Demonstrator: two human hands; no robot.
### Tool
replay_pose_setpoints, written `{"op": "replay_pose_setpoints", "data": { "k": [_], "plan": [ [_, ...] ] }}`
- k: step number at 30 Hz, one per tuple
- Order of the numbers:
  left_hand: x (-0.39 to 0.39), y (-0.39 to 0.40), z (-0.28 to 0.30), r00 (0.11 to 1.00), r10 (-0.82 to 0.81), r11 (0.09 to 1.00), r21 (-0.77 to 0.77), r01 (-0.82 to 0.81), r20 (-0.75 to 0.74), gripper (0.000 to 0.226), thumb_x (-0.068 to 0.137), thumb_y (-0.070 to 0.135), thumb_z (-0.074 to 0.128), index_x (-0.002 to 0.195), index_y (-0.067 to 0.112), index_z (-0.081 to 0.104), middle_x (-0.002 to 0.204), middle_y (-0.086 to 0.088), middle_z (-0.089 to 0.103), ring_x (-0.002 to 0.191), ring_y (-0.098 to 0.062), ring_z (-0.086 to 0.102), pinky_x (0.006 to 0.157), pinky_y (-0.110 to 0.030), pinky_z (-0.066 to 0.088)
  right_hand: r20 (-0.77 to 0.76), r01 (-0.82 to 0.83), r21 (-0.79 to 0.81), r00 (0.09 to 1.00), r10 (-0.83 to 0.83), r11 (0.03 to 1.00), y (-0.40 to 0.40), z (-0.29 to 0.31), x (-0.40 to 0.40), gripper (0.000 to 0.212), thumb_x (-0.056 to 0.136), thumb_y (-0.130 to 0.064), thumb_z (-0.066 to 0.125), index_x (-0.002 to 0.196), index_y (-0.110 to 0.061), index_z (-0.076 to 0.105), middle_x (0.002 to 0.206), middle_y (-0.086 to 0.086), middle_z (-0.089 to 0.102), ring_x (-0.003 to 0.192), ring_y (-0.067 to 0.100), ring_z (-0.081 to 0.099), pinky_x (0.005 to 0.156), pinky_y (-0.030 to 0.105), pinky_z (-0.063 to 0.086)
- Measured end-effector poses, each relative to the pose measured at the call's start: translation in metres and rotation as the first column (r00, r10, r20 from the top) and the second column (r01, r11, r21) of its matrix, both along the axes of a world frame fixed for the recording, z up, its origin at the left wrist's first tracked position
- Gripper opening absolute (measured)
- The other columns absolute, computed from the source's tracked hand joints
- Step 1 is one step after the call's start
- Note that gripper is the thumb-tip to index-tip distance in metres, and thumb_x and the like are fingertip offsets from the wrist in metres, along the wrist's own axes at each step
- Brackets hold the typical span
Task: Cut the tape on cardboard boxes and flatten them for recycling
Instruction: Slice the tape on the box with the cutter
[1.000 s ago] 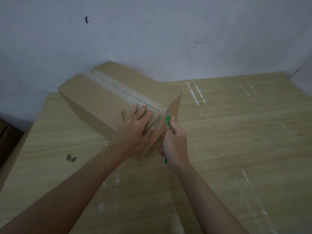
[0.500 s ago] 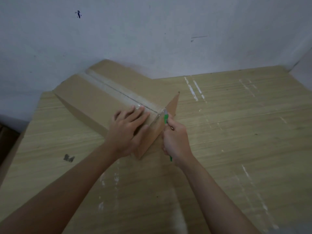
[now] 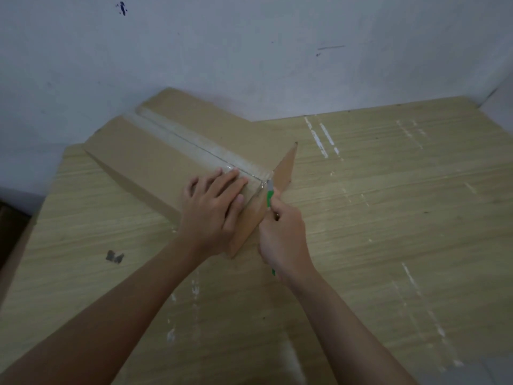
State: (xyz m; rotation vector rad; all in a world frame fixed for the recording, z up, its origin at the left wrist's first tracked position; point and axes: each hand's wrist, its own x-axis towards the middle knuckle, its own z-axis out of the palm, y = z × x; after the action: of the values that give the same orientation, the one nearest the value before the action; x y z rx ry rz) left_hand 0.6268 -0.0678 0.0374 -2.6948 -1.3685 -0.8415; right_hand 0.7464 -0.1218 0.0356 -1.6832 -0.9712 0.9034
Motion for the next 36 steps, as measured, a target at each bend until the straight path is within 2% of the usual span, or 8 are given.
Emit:
{"op": "replay_pose_setpoints", "data": {
  "k": [2, 5, 7, 10, 15, 18, 23, 36],
  "plan": [
    [-0.001, 0.0, 0.0, 1.0, -0.004, 1.0, 0.001, 0.004, -0.001, 0.044, 0.094, 0.032, 0.033, 0.118, 0.013, 0.066, 0.127, -0.007, 0.061, 0.114, -0.031, 0.056, 0.088, -0.056, 0.042, -0.005, 0.006, -0.013, 1.0, -0.006, 1.0, -0.001, 0.002, -0.001, 0.058, 0.072, -0.025, 0.027, 0.12, -0.014, 0.059, 0.082, 0.001, 0.041, 0.074, 0.013, 0.036, 0.07, 0.03, 0.033],
    [0.001, 0.001, -0.001, 1.0, -0.003, 1.0, -0.004, 0.003, 0.0, 0.045, 0.093, 0.032, 0.034, 0.117, 0.012, 0.066, 0.126, -0.008, 0.061, 0.114, -0.032, 0.057, 0.088, -0.057, 0.042, -0.056, -0.003, -0.053, 0.998, 0.0, 0.999, -0.001, 0.008, 0.002, 0.034, 0.072, -0.023, 0.03, 0.093, -0.026, 0.056, 0.071, -0.016, 0.031, 0.061, 0.003, 0.03, 0.055, 0.019, 0.029],
    [0.002, 0.002, -0.001, 1.0, 0.001, 1.0, -0.002, -0.001, 0.005, 0.045, 0.093, 0.032, 0.035, 0.116, 0.011, 0.066, 0.125, -0.008, 0.062, 0.111, -0.031, 0.058, 0.088, -0.057, 0.043, -0.103, -0.001, -0.079, 0.995, -0.007, 0.997, 0.002, 0.013, 0.009, 0.026, 0.081, -0.012, 0.036, 0.085, -0.014, 0.061, 0.065, -0.017, 0.032, 0.052, 0.003, 0.033, 0.044, 0.018, 0.026],
    [0.003, 0.003, -0.002, 1.0, -0.011, 1.0, 0.019, 0.01, 0.015, 0.044, 0.093, 0.031, 0.036, 0.115, 0.01, 0.067, 0.123, -0.01, 0.063, 0.104, -0.032, 0.062, 0.086, -0.056, 0.045, -0.124, -0.021, -0.123, 0.992, 0.006, 0.992, 0.003, 0.024, 0.014, 0.026, 0.087, -0.001, 0.037, 0.09, -0.003, 0.063, 0.059, -0.012, 0.037, 0.047, 0.006, 0.033, 0.038, 0.017, 0.024],
    [0.008, 0.005, -0.002, 1.0, 0.013, 0.999, 0.036, -0.014, 0.015, 0.045, 0.091, 0.03, 0.036, 0.116, 0.008, 0.067, 0.123, -0.012, 0.063, 0.097, -0.03, 0.062, 0.087, -0.053, 0.045, -0.379, -0.058, -0.16, 0.925, -0.007, 0.985, 0.007, 0.034, 0.017, 0.039, 0.094, -0.003, 0.034, 0.115, -0.021, 0.061, 0.05, -0.006, 0.03, 0.031, 0.002, 0.025, 0.031, 0.012, 0.02],
    [0.009, 0.006, -0.004, 0.999, 0.034, 0.997, 0.066, -0.034, 0.003, 0.044, 0.091, 0.03, 0.036, 0.114, 0.009, 0.068, 0.122, -0.01, 0.064, 0.095, -0.028, 0.062, 0.089, -0.045, 0.042, -0.304, -0.038, -0.137, 0.953, -0.005, 0.99, 0.006, 0.034, 0.013, 0.036, 0.094, -0.004, 0.035, 0.115, -0.021, 0.06, 0.054, -0.008, 0.035, 0.032, 0.001, 0.029, 0.032, 0.013, 0.022],
    [0.011, 0.006, -0.005, 0.999, 0.052, 0.996, 0.069, -0.052, -0.001, 0.044, 0.092, 0.03, 0.034, 0.113, 0.011, 0.068, 0.122, -0.009, 0.064, 0.095, -0.028, 0.061, 0.088, -0.045, 0.041, -0.136, -0.028, -0.114, 0.991, 0.012, 0.993, 0.001, 0.028, 0.006, 0.022, 0.086, -0.002, 0.038, 0.077, -0.008, 0.057, 0.057, -0.006, 0.035, 0.048, 0.009, 0.029, 0.039, 0.018, 0.023],
    [0.007, 0.007, -0.009, 0.998, 0.046, 0.995, 0.087, -0.049, 0.04, 0.043, 0.092, 0.03, 0.035, 0.114, 0.011, 0.067, 0.123, -0.008, 0.063, 0.097, -0.023, 0.051, 0.086, -0.042, 0.041, -0.208, -0.053, -0.13, 0.978, 0.025, 0.99, -0.004, 0.031, 0.004, 0.023, 0.088, -0.001, 0.038, 0.09, -0.004, 0.06, 0.054, -0.001, 0.032, 0.038, 0.009, 0.027, 0.037, 0.014, 0.023]
  ]
}}
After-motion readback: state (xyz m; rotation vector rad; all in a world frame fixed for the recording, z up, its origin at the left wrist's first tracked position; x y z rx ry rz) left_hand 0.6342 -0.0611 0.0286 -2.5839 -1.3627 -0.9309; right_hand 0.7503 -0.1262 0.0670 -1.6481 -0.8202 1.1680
